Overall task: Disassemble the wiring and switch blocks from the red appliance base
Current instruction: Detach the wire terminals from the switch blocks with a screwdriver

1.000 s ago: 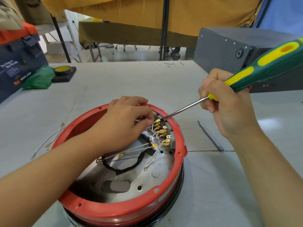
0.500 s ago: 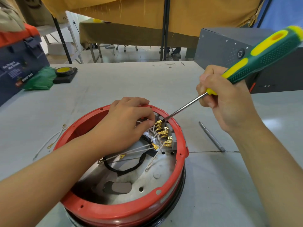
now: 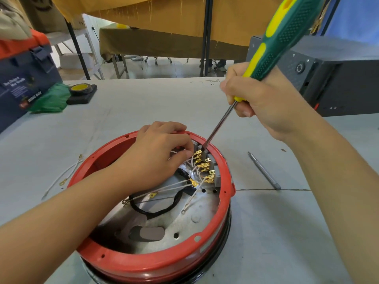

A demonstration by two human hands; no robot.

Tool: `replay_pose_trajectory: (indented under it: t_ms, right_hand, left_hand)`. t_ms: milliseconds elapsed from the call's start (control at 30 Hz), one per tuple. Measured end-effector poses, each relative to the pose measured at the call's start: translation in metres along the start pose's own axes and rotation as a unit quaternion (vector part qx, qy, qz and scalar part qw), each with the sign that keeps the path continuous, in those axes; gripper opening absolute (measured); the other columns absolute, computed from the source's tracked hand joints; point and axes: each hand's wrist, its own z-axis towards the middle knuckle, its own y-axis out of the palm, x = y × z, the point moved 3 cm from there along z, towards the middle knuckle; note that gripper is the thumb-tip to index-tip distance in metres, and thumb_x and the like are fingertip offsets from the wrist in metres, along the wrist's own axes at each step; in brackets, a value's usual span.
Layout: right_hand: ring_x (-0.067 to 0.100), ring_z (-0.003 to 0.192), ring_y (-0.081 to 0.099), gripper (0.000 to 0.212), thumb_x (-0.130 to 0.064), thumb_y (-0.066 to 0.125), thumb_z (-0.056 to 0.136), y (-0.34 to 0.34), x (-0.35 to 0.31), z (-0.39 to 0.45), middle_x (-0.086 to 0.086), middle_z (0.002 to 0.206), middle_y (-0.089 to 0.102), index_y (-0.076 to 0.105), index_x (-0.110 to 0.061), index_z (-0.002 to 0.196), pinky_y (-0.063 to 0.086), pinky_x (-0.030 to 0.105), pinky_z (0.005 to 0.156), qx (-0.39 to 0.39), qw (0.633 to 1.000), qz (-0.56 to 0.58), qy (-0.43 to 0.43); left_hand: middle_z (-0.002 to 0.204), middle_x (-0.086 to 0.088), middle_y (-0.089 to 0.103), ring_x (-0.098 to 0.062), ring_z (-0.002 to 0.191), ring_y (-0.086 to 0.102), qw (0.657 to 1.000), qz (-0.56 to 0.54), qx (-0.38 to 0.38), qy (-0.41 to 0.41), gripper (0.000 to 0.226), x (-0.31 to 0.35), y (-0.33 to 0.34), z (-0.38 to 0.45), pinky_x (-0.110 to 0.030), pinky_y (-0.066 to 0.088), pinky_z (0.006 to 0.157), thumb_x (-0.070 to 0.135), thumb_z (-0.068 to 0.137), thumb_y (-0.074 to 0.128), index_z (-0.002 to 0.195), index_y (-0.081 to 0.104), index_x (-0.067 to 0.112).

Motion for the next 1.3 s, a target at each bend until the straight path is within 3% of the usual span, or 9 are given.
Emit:
replay_pose_trajectory:
  t_ms: [133,233,400,633,867,1067,1167,1300]
  right_hand:
    - [0.006,0.036,0.031,0.031,-0.016,0.054,0.078,-0.001,0.004,0.008,-0.01,0.047,0.044,0.044,-0.02,0.049,0.028,0.018,0.042,-0.02,1.0,0.016,0.011]
    - [0.009,0.037,0.028,0.03,-0.014,0.053,0.08,-0.005,0.016,0.009,-0.01,0.045,0.043,0.044,-0.016,0.052,0.027,0.018,0.043,-0.013,0.998,0.059,0.024]
    - [0.016,0.04,0.022,0.029,-0.017,0.055,0.078,-0.012,0.035,0.008,0.001,0.045,0.032,0.046,-0.016,0.051,0.027,0.019,0.044,0.016,0.991,0.116,0.059]
    - [0.013,0.038,0.021,0.029,-0.015,0.053,0.076,-0.015,0.049,0.007,0.0,0.044,0.035,0.049,-0.017,0.047,0.026,0.018,0.041,0.038,0.979,0.182,0.084]
    - [0.014,0.039,0.018,0.026,-0.017,0.054,0.077,-0.019,0.062,0.0,0.0,0.039,0.027,0.044,-0.014,0.053,0.026,0.019,0.04,0.071,0.963,0.236,0.111]
    - [0.007,0.035,0.028,0.029,-0.017,0.055,0.072,0.019,0.065,-0.009,0.009,0.055,0.037,0.049,-0.02,0.045,0.025,0.015,0.041,0.017,0.981,0.162,0.103]
    - [0.007,0.035,0.026,0.027,-0.015,0.053,0.072,0.004,0.053,-0.005,-0.004,0.046,0.042,0.048,-0.02,0.046,0.023,0.014,0.041,0.063,0.973,0.205,0.085]
    - [0.008,0.035,0.024,0.028,-0.013,0.05,0.075,-0.016,0.047,-0.012,-0.008,0.041,0.041,0.045,-0.016,0.047,0.022,0.015,0.041,0.126,0.96,0.244,0.058]
  left_hand:
    - [0.14,0.008,0.043,-0.014,0.129,0.033,1.0,0.001,0.0,0.0,0.015,0.0,0.0,0.0,-0.043,0.025,0.109,0.036,0.092,0.048,0.095,0.063,0.033]
    - [0.14,0.007,0.044,-0.015,0.129,0.033,1.0,-0.002,0.002,0.002,0.014,0.0,0.0,0.0,-0.043,0.025,0.109,0.036,0.092,0.049,0.094,0.063,0.033]
    - [0.14,0.007,0.043,-0.015,0.13,0.033,1.0,-0.001,-0.001,0.005,0.014,-0.001,0.001,0.001,-0.045,0.026,0.109,0.037,0.092,0.047,0.093,0.061,0.035]
    - [0.139,0.008,0.044,-0.015,0.129,0.034,1.0,-0.001,-0.002,0.004,0.014,-0.002,0.002,0.001,-0.046,0.026,0.108,0.038,0.091,0.047,0.092,0.061,0.036]
    - [0.14,0.009,0.043,-0.014,0.129,0.034,1.0,0.0,-0.005,-0.001,0.014,0.0,0.001,0.001,-0.045,0.026,0.109,0.038,0.091,0.047,0.092,0.06,0.037]
    - [0.14,0.008,0.043,-0.015,0.128,0.034,1.0,-0.004,-0.002,-0.006,0.015,0.0,0.0,0.001,-0.045,0.026,0.109,0.037,0.091,0.049,0.095,0.063,0.034]
    - [0.14,0.008,0.043,-0.014,0.129,0.034,1.0,-0.006,-0.004,-0.005,0.015,0.0,0.0,0.001,-0.044,0.026,0.109,0.036,0.092,0.049,0.096,0.063,0.033]
    - [0.141,0.008,0.042,-0.014,0.13,0.034,1.0,-0.002,-0.004,-0.003,0.016,-0.001,0.001,0.001,-0.044,0.025,0.109,0.037,0.092,0.048,0.098,0.063,0.034]
